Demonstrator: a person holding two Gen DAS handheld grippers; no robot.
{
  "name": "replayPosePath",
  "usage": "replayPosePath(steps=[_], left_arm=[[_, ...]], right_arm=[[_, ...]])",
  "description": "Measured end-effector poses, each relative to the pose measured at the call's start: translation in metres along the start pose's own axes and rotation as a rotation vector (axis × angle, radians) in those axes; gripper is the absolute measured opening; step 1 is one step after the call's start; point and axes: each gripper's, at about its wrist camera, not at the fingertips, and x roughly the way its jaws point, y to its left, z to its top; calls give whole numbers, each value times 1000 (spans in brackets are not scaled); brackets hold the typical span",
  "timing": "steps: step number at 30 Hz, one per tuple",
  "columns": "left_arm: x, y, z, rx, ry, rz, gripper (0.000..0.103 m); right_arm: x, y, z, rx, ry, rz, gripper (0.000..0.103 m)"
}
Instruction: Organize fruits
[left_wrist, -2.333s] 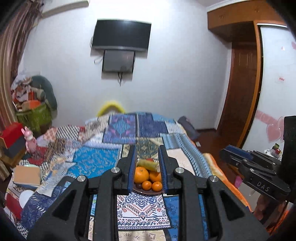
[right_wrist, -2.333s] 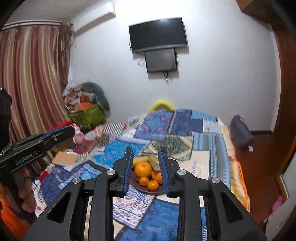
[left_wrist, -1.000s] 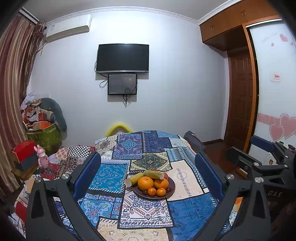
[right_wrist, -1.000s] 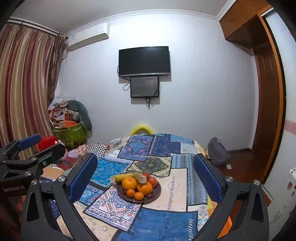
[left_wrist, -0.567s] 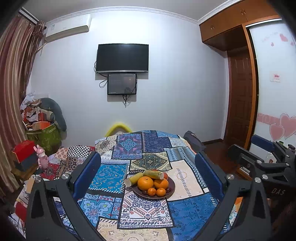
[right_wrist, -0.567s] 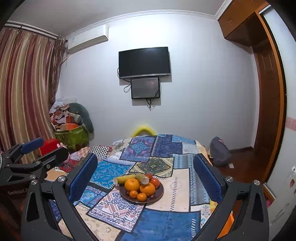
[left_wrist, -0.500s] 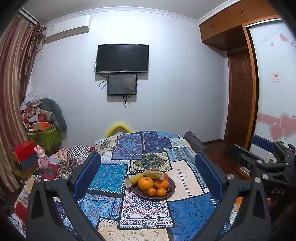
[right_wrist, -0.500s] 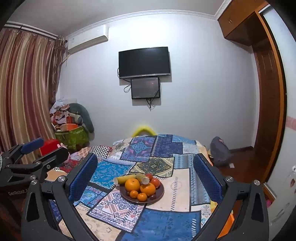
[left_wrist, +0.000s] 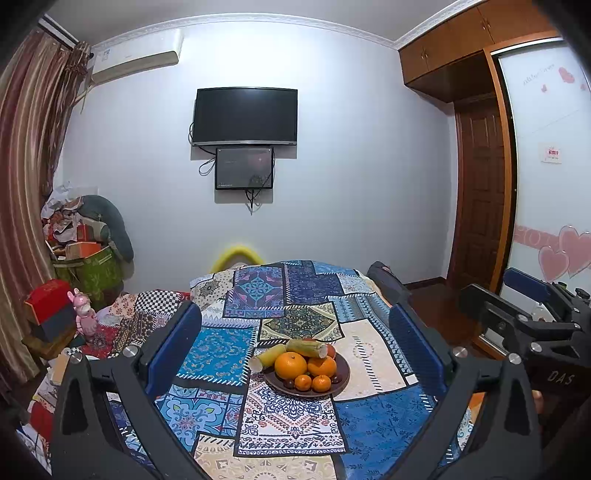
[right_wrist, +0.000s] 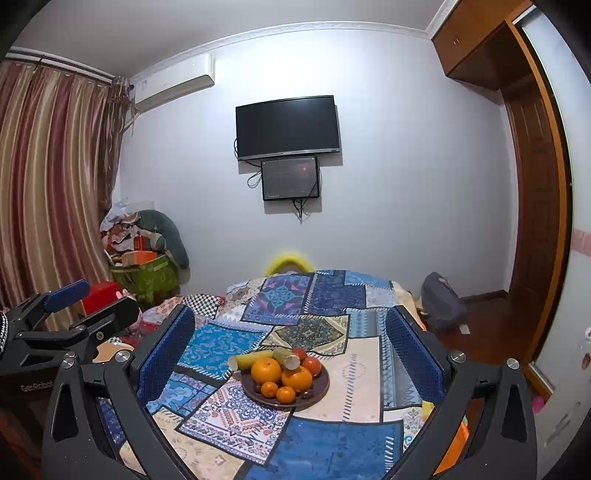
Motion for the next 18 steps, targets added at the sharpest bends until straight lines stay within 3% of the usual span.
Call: replayPosePath(steps=[18], left_arm=[[1, 7, 2, -29, 3, -6, 103]], right_arm=[[0, 1, 1, 7, 0, 19, 103]])
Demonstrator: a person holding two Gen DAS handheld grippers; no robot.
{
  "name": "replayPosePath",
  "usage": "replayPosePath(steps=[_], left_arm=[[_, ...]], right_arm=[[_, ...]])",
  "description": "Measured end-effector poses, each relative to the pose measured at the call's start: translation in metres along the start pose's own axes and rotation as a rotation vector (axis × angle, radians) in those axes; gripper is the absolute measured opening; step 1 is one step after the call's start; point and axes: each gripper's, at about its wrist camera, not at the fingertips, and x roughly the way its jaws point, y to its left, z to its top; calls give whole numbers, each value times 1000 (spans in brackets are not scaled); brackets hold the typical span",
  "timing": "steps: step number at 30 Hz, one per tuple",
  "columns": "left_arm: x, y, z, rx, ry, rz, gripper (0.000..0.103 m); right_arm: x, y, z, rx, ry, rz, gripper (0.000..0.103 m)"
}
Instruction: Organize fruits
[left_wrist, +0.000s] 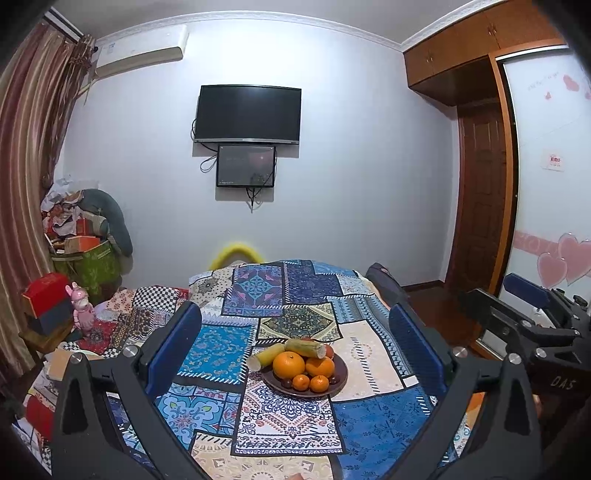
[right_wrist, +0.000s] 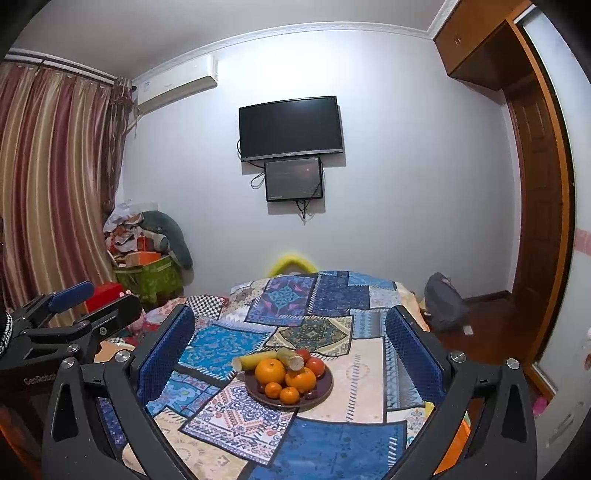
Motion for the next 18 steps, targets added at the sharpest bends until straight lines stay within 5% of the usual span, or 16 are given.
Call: replayPosePath(steps=[18], left_arm=[[0, -4, -2, 18, -1, 2, 103]], right_arm=[[2, -1, -1, 11, 6, 10, 103]])
